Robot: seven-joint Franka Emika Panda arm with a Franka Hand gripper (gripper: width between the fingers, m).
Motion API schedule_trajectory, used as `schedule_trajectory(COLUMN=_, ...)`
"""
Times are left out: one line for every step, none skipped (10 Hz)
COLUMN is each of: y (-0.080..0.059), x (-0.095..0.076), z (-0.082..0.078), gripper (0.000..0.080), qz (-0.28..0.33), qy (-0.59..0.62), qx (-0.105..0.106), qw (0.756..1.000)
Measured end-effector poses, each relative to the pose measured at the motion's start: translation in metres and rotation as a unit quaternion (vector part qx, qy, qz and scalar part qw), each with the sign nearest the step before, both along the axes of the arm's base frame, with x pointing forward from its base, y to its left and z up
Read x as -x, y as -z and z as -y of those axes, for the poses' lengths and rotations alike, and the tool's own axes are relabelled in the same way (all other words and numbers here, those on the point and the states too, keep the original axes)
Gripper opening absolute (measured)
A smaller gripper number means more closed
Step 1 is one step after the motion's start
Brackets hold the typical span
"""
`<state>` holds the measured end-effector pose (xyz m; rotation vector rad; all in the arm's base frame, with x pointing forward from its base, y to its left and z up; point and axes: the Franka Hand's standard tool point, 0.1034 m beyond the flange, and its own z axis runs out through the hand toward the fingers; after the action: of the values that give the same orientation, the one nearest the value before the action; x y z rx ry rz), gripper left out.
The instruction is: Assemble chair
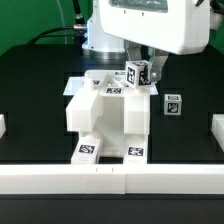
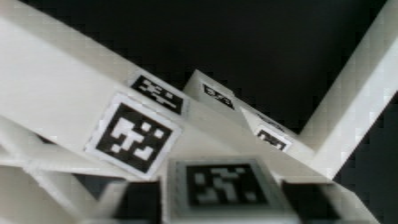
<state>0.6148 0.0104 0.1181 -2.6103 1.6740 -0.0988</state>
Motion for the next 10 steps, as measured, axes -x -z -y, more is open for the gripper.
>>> schedule_trajectory(y=0.0001, x=0.0, z=0.0, gripper=0.0468, qz=0.0, qy=-0.011, qx=0.001, qw=1.0)
schedule_trajectory(y=0.0002, x=0.0001, z=-0.0001, gripper=0.0607, qz=0.0, qy=-0.011, qx=0.001, qw=1.0)
schedule_trajectory(y=-0.0002, x=-0.0001, z=-0.0002, gripper=0.0636, qz=-0.001, qy=-0.048, qx=0.006, qw=0.999)
schedule_trajectory(y=-0.0006, x=-0.0005, z=-0.0005, gripper=0.0636, qz=-0.001, qy=-0.089, qx=0.009, qw=0.996)
schedule_trajectory(y=-0.0001, x=0.0, z=-0.0001, gripper=0.0648, qz=-0.001, qy=-0.124, qx=0.011, qw=0.992)
schedule_trajectory(y=0.0, x=0.0001, z=-0.0001, gripper=0.0648, qz=-0.002, qy=-0.16, qx=0.014, qw=0.987)
schedule_trajectory(y=0.0001, x=0.0001, z=-0.0001, gripper=0.0648, qz=-0.002, qy=-0.185, qx=0.016, qw=0.983)
schedule_trajectory(y=0.0002, x=0.0002, z=0.0003, gripper=0.0648, qz=-0.003, qy=-0.232, qx=0.021, qw=0.972)
schedule_trajectory(y=0.0009, x=0.0006, z=0.0009, gripper=0.0648, qz=-0.006, qy=-0.292, qx=0.03, qw=0.956)
schedule_trajectory(y=0.0008, x=0.0002, z=0.0012, gripper=0.0648, qz=-0.006, qy=-0.342, qx=0.035, qw=0.939)
